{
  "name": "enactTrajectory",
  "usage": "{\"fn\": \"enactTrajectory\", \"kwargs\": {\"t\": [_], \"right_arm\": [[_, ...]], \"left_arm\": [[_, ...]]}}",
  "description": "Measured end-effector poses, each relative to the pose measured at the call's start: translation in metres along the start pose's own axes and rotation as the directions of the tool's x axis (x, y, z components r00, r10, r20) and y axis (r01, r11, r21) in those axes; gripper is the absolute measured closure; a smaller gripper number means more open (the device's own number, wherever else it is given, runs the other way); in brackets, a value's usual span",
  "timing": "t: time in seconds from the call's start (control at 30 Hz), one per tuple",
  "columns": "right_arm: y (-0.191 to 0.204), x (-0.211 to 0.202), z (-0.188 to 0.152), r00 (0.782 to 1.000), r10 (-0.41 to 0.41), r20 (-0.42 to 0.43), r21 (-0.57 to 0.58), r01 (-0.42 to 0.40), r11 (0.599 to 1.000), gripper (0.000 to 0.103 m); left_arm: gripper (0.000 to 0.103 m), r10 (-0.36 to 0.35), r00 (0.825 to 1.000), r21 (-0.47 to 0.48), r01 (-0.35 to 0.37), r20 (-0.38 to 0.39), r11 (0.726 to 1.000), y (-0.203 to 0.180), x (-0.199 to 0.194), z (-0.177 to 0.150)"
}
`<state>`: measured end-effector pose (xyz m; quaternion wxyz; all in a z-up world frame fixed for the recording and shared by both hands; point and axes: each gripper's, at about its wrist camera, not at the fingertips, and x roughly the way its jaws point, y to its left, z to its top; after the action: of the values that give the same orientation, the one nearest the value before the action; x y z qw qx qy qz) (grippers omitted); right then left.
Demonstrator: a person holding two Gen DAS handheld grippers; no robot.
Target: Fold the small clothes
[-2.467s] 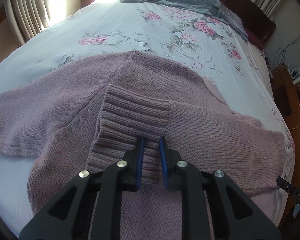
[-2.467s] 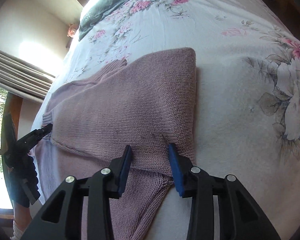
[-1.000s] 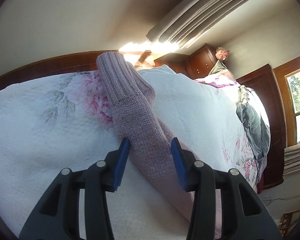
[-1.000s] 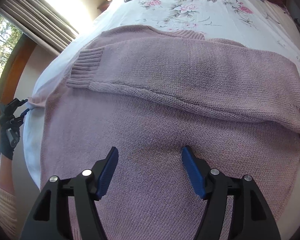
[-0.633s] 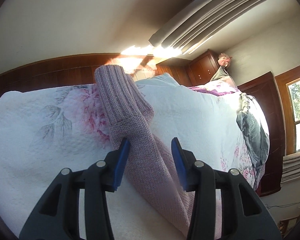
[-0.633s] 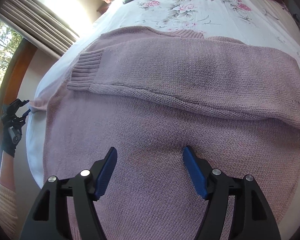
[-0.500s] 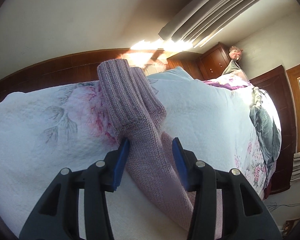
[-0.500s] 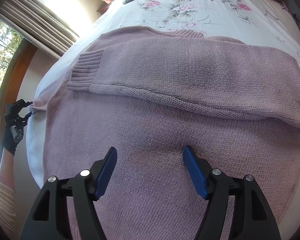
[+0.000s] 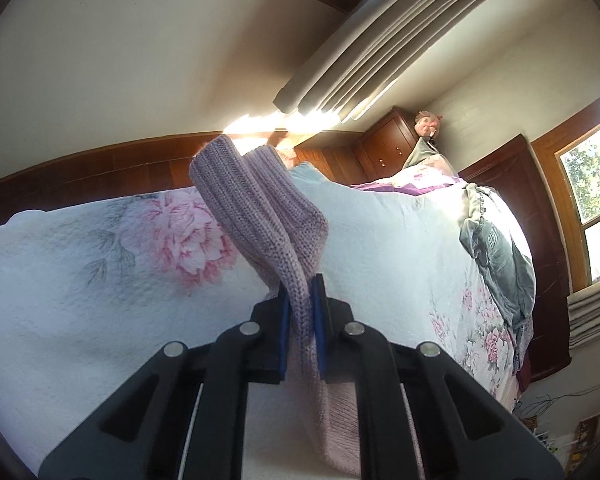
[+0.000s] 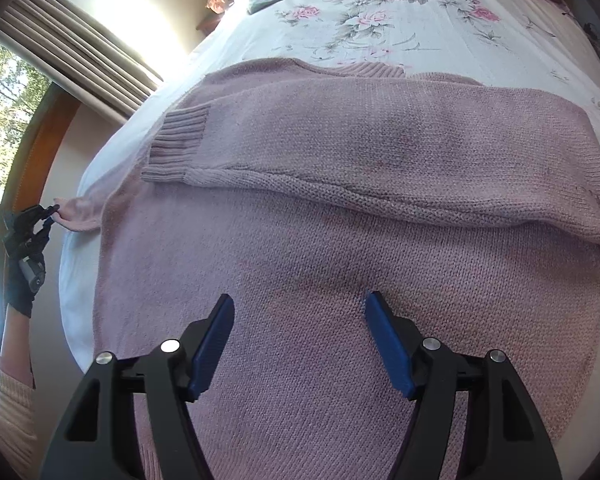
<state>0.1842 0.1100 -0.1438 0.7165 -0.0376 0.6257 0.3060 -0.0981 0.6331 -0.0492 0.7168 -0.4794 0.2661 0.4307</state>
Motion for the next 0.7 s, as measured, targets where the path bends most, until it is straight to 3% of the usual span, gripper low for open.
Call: {"fn": "enactTrajectory", "kwargs": {"t": [0.13, 0.23, 0.4, 0.5, 0.7], "right_arm": [[-0.002, -0.013, -0.006, 1.0, -0.018, 0.024, -0.003, 0.018, 1.0, 0.035], [-0.009, -0.024, -0.01, 0.998, -0.054, 0.044, -0.004, 0.054, 0.999, 0.035], [-0.027, -0.042, -0.022, 0.996, -0.063, 0.07, 0.029, 0.061, 0.998, 0.035], [-0.037, -0.049, -0.027, 0.994, -0.077, 0.08, 0.039, 0.074, 0.996, 0.035], [-0.052, -0.061, -0.035, 0.992, -0.072, 0.101, 0.054, 0.067, 0.996, 0.035]], "left_arm": [[0.095, -0.072, 0.997, 0.116, 0.072, -0.002, 0.991, -0.055, -0.012, -0.02], [0.095, -0.123, 0.992, 0.219, 0.124, -0.019, 0.968, -0.105, -0.017, -0.046], [0.095, -0.187, 0.978, 0.374, 0.208, -0.092, 0.904, -0.182, -0.015, -0.107], [0.095, -0.213, 0.966, 0.421, 0.256, -0.147, 0.87, -0.219, -0.01, -0.144], [0.095, -0.276, 0.924, 0.493, 0.375, -0.264, 0.785, -0.28, -0.011, -0.227]]}}
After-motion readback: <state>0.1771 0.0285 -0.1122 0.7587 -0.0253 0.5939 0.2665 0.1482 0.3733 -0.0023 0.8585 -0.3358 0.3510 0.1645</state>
